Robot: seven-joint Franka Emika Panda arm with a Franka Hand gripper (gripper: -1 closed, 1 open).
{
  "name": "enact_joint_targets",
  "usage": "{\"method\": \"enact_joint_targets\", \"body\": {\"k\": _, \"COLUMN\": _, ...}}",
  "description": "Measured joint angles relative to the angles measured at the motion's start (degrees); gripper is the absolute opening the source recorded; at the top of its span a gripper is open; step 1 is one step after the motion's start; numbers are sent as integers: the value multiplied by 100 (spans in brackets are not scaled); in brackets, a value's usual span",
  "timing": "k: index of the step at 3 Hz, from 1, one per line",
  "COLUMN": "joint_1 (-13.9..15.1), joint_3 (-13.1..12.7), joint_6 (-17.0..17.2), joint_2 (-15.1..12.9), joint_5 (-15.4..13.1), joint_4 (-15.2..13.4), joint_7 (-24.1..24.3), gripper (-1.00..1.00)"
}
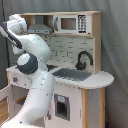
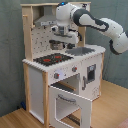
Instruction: Play with the kitchen
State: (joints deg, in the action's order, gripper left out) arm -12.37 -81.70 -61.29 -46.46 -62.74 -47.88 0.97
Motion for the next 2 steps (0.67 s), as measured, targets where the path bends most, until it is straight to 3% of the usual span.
{"method": "enact_joint_targets", "body": {"k": 2, "joint_1": 0, "joint_3": -568, "joint_6": 625, "joint_2": 141, "joint_5": 0, "joint_4": -235, "joint_7": 878, "gripper": -100}}
